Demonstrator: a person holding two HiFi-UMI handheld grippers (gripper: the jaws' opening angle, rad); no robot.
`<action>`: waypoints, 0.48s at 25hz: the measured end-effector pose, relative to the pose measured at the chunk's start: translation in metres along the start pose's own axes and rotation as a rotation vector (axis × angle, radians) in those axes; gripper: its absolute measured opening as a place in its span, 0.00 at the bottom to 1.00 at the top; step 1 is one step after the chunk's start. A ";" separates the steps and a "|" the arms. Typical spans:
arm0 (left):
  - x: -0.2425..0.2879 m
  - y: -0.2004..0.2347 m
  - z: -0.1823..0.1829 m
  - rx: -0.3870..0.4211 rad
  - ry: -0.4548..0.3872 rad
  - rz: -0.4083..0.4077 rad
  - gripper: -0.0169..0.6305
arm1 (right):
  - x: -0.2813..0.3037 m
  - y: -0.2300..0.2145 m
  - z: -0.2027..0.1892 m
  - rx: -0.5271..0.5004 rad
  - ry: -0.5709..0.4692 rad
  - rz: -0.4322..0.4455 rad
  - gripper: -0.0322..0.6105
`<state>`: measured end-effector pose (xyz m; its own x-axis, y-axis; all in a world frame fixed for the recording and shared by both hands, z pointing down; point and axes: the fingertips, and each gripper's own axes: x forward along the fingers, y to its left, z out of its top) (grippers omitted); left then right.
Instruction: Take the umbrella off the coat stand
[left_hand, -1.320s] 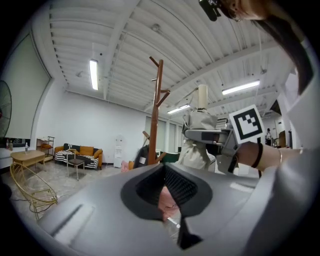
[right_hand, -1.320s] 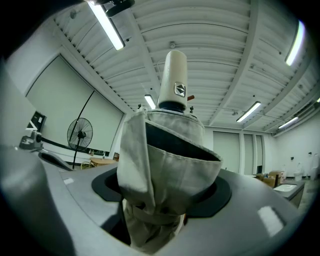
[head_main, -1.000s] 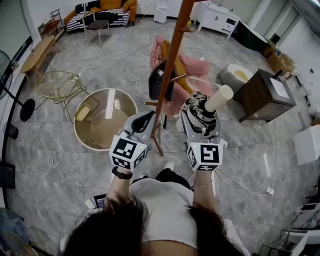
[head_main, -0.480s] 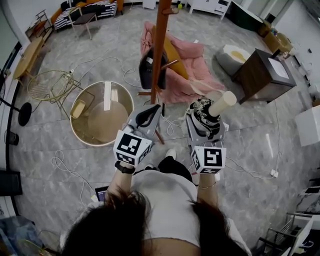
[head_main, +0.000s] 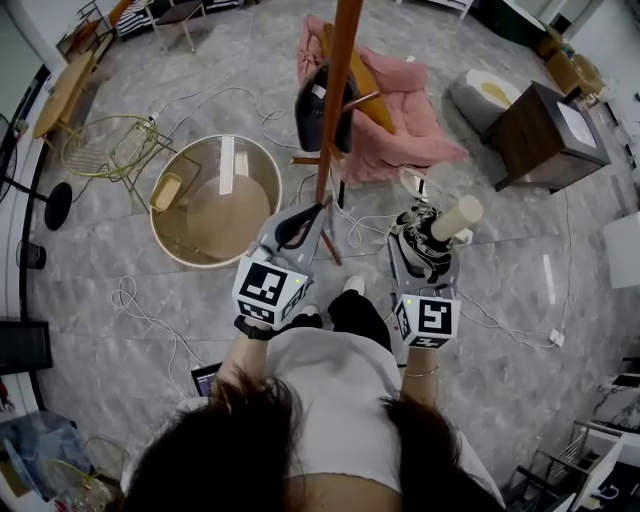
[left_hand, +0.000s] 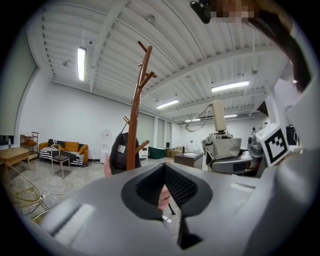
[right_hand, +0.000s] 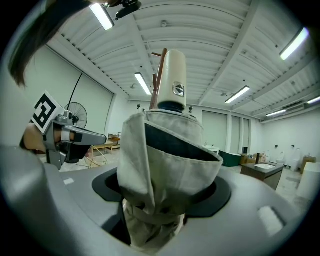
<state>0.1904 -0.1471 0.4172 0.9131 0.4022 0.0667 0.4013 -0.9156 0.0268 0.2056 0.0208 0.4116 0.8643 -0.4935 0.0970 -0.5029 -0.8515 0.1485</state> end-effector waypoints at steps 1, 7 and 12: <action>-0.002 0.001 -0.003 -0.002 0.003 0.004 0.12 | -0.001 0.001 -0.004 0.003 0.006 -0.001 0.55; -0.015 0.009 -0.026 -0.025 0.029 0.024 0.12 | -0.004 0.010 -0.024 0.003 0.030 0.012 0.55; -0.023 0.017 -0.033 -0.035 0.038 0.048 0.12 | -0.002 0.013 -0.032 0.024 0.043 0.031 0.55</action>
<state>0.1739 -0.1723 0.4486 0.9277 0.3578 0.1067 0.3534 -0.9337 0.0577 0.1970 0.0162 0.4447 0.8466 -0.5124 0.1440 -0.5290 -0.8400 0.1208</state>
